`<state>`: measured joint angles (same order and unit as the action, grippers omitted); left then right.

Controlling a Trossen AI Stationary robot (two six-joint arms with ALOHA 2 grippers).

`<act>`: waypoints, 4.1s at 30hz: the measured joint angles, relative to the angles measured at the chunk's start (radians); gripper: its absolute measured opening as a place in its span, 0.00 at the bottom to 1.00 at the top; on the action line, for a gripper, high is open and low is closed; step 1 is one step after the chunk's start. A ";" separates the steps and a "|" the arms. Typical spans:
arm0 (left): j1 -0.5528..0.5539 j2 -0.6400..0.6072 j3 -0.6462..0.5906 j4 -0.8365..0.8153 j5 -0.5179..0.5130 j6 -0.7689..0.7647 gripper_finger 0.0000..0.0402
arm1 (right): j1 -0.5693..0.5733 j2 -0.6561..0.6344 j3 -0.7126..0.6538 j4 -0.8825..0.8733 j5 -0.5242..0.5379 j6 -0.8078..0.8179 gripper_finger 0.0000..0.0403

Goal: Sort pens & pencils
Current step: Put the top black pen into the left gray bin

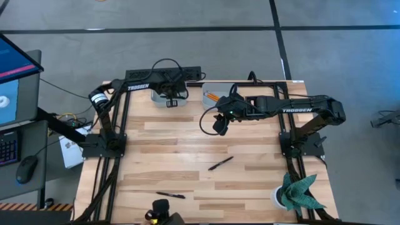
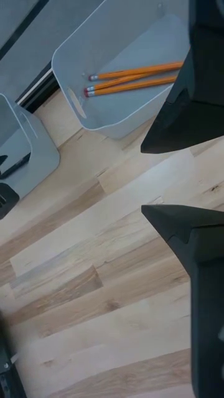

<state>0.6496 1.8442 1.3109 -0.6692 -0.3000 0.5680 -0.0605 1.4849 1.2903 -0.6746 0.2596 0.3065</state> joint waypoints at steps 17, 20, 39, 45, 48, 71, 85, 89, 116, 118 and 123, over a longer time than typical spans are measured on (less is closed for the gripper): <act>0.000 -0.324 0.000 0.022 0.029 -0.136 0.22 | 0.001 0.000 0.000 0.000 0.000 0.000 0.41; -0.001 -0.402 0.000 0.029 0.059 -0.185 0.22 | 0.001 0.000 0.000 0.000 -0.001 0.000 0.41; -0.157 -0.600 0.001 -0.064 0.482 -0.601 0.22 | 0.052 0.000 0.000 -0.070 -0.106 0.000 0.41; -0.335 -0.599 0.001 -0.109 0.494 -0.597 0.22 | 0.111 0.000 0.000 -0.109 -0.121 -0.001 0.41; -0.428 -0.599 0.001 -0.107 0.473 -0.597 0.22 | 0.136 0.000 0.000 -0.109 -0.166 0.000 0.42; -0.720 -0.599 -0.277 -0.065 0.260 -0.699 0.22 | 0.198 0.000 0.000 -0.120 -0.213 0.003 0.46; -0.720 -0.599 -0.347 -0.040 0.259 -0.775 0.22 | 0.204 0.010 -0.005 -0.126 -0.256 0.001 0.59; -0.720 -0.599 -0.347 -0.024 0.259 -0.775 0.22 | 0.222 0.010 -0.005 -0.125 -0.255 -0.012 0.60; -0.719 -0.598 -0.347 -0.005 0.258 -0.748 0.22 | 0.316 0.437 -0.001 -0.168 -0.314 -0.229 0.60; -0.719 -0.599 -0.347 -0.005 0.258 -0.748 0.22 | 0.316 0.451 -0.003 -0.192 -0.313 -0.230 0.60; -0.719 -0.599 -0.347 -0.005 0.258 -0.748 0.22 | 0.315 0.488 -0.002 -0.175 -0.313 -0.224 0.60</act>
<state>-0.0696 1.2455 0.9642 -0.6740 -0.0418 -0.1802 0.2550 1.9727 1.2879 -0.8494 -0.0531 0.0828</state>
